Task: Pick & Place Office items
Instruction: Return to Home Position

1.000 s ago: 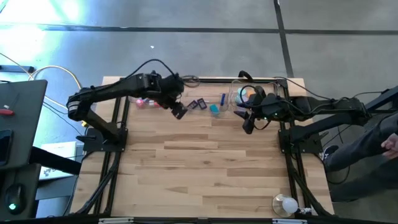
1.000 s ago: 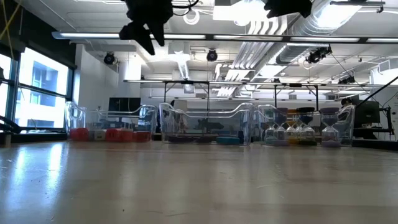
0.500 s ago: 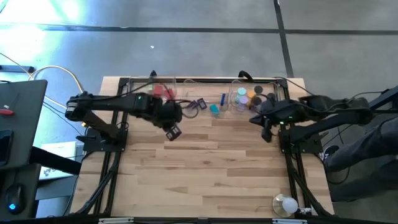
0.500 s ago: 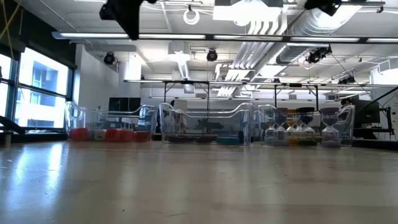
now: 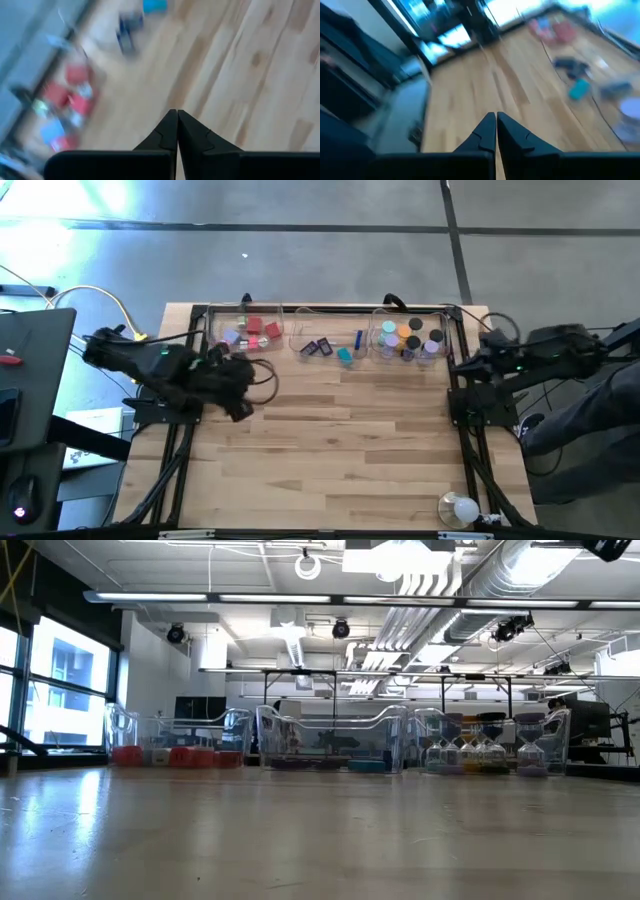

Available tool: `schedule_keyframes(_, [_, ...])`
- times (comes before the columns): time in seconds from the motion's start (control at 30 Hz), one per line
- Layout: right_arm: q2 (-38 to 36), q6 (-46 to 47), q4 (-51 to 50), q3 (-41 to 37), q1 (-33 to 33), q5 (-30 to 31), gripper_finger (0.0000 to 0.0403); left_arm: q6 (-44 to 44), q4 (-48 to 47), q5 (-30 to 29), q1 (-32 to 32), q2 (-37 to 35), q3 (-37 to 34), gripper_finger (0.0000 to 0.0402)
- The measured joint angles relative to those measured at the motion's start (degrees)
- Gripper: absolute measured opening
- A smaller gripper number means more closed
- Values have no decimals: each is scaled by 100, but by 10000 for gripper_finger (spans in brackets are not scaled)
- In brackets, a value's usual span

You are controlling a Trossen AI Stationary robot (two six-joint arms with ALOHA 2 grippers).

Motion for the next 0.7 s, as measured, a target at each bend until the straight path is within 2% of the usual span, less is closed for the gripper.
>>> schedule_keyframes(0.1, [-729, -109, 728, -474, 0, 12, 4, 215, 199, -832, -413, -325, -8, 1])
schedule_keyframes(0.17, [-1277, -382, 1512, -1009, 0, 48, 3, 401, 291, -1156, -582, -528, -23, 1])
schedule_keyframes(0.33, [-2311, -1005, 3754, -2625, -2, -42, 3, 890, 604, -1383, -621, -1125, -351, 1])
schedule_keyframes(0.4, [-2506, -1254, 4650, -3152, -2, -319, 3, 1150, 994, -1267, -517, -1428, -642, 1])
schedule_keyframes(0.47, [-2539, -1594, 5314, -3541, 0, -463, 3, 1451, 1480, -908, -376, -1755, -1050, 1])
schedule_keyframes(0.6, [-2398, -1711, 6091, -4063, -1, -422, 3, 1930, 2676, 13, -44, -2415, -2095, 1])
schedule_keyframes(0.7, [-2283, -1490, 6247, -4384, -2, -427, 3, 2191, 3552, 569, 217, -2861, -2906, 1])
